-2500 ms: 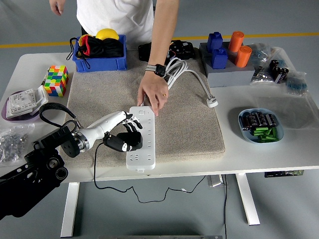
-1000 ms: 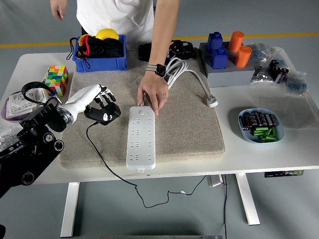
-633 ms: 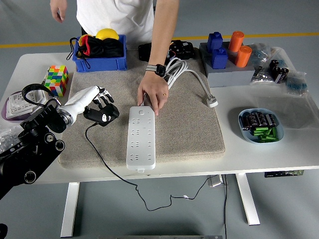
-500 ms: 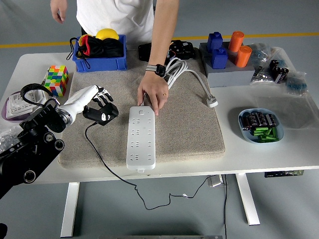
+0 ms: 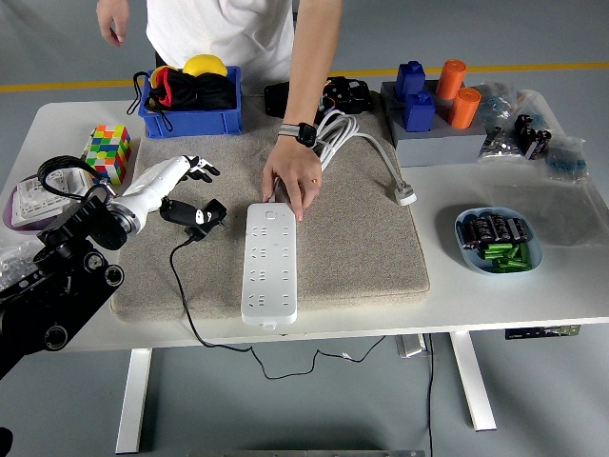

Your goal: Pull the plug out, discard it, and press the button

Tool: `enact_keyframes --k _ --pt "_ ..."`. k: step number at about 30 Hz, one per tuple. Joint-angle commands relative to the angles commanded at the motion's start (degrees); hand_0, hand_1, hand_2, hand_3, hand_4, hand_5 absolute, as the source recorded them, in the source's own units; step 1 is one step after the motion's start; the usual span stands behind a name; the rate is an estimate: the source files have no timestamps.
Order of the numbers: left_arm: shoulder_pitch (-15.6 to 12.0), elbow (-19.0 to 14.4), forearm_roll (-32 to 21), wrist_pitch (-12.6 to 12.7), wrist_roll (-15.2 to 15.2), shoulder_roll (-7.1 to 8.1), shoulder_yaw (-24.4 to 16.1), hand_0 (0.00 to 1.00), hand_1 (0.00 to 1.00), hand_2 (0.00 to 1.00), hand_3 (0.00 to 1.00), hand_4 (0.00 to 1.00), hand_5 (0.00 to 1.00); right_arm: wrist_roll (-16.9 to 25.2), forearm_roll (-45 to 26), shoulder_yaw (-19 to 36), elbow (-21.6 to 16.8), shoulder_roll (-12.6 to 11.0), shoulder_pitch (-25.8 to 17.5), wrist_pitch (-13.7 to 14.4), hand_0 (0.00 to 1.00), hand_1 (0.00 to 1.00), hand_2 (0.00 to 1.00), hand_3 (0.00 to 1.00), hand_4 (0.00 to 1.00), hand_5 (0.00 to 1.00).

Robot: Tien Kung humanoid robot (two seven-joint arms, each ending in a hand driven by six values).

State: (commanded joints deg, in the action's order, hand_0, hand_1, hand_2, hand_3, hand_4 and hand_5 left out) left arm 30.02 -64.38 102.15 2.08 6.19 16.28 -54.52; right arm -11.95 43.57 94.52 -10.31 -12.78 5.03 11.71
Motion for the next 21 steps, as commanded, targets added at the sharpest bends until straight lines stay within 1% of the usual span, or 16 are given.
enact_keyframes --k 3,5,6,11,12,17,18,20,21 --pt "0.6 -2.7 -1.4 -0.4 0.4 0.05 1.9 0.618 0.621 0.571 0.676 0.824 0.002 0.0 -0.1 0.0 0.0 0.0 0.0 0.0 0.745 0.680 0.648 0.612 0.660 0.475" --pt "1.0 -3.5 -3.1 -1.0 1.0 -0.07 2.9 0.618 0.621 0.571 0.676 0.824 0.002 0.1 -0.2 -0.1 0.0 0.0 0.1 0.0 0.745 0.680 0.648 0.612 0.660 0.475" --pt "1.4 -3.6 -4.6 -0.9 0.9 -0.29 3.9 0.263 0.229 0.281 0.644 0.567 0.002 0.1 -0.2 -0.1 0.0 0.0 0.1 0.0 0.745 0.680 0.648 0.612 0.660 0.475" --pt "3.1 -2.3 -6.4 -0.8 2.0 -1.43 7.1 0.263 0.229 0.281 0.644 0.567 0.002 0.2 -0.4 -0.3 0.0 0.0 0.2 0.0 0.745 0.680 0.648 0.612 0.660 0.475" --pt "3.4 -2.1 -7.0 -0.9 2.4 -1.60 7.6 0.040 0.042 0.087 0.613 0.283 0.002 0.2 -0.4 -0.4 0.0 0.1 0.2 0.0 0.745 0.680 0.648 0.612 0.660 0.475" --pt "5.7 -0.4 -9.5 -2.6 6.0 -2.94 10.5 0.040 0.042 0.087 0.613 0.283 0.002 0.0 -0.3 -0.3 0.0 0.0 0.1 0.0 0.745 0.680 0.648 0.612 0.660 0.475" --pt "6.2 0.1 -9.9 -3.0 6.8 -3.24 11.1 0.028 0.035 0.052 0.631 0.301 0.002 0.0 -0.2 -0.3 0.0 0.0 0.1 0.0 0.745 0.680 0.648 0.611 0.660 0.475" --pt "6.9 0.6 -9.5 -3.6 8.1 -3.65 11.7 0.028 0.035 0.052 0.631 0.301 0.002 0.1 -0.3 -0.4 0.0 0.0 0.2 0.0 0.745 0.680 0.648 0.611 0.660 0.475" --pt "7.3 0.8 -9.2 -4.2 9.3 -3.93 12.1 0.028 0.035 0.052 0.631 0.301 0.002 0.1 -0.4 -0.6 0.0 -0.1 0.2 0.0 0.745 0.680 0.648 0.611 0.660 0.475"
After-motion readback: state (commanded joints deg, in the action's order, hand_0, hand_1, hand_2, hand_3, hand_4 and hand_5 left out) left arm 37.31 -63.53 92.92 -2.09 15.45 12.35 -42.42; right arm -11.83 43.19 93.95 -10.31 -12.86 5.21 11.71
